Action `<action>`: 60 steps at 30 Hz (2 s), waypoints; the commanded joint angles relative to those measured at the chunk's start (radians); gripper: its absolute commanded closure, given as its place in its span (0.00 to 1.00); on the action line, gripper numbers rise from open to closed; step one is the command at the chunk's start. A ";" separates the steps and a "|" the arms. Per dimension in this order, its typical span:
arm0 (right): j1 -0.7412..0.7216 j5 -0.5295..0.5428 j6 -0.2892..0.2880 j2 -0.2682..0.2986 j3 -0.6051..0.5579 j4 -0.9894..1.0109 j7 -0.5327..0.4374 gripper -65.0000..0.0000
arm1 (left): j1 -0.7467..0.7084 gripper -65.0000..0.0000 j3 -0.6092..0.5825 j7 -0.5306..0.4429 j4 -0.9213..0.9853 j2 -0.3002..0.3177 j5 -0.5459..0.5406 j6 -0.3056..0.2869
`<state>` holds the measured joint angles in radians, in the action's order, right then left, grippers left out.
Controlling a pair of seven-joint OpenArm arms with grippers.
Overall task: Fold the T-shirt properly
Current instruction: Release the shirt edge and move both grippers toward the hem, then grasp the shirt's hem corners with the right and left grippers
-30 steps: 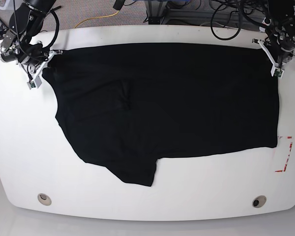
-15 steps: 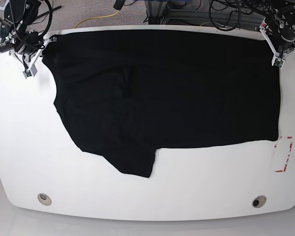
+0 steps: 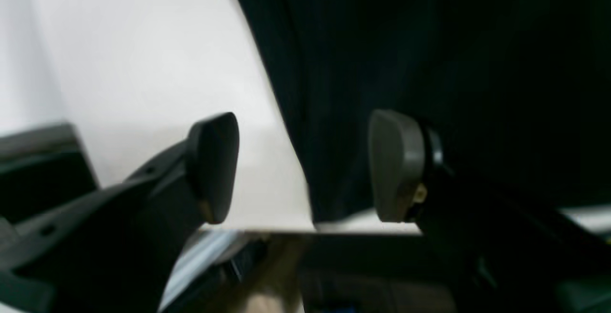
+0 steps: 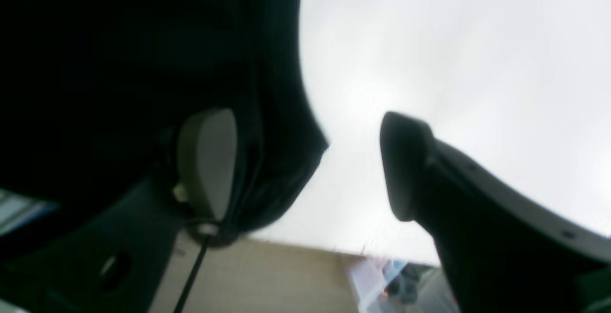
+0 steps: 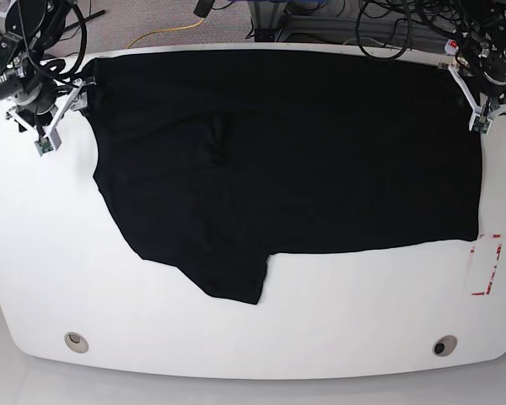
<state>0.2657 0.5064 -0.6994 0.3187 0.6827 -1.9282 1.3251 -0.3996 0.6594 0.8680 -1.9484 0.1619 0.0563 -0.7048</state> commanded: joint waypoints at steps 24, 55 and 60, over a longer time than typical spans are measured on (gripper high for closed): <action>-0.767 -0.225 0.001 0.018 -0.323 0.715 -0.204 0.31 | 0.515 0.42 -0.072 -0.011 0.143 0.017 0.121 0.007; -0.995 -0.226 0.022 0.032 -0.624 1.582 -0.994 0.35 | 0.531 0.42 -0.071 -0.014 0.166 0.017 0.121 0.007; -0.994 -0.226 0.048 0.003 -0.622 1.582 -1.011 0.37 | 0.532 0.42 -0.071 -0.014 0.166 0.017 0.121 0.007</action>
<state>-0.7036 0.2844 -0.6575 0.3183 0.0589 -0.3347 0.3149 0.1139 0.5861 0.8715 -1.7660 0.1642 0.1833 -0.7044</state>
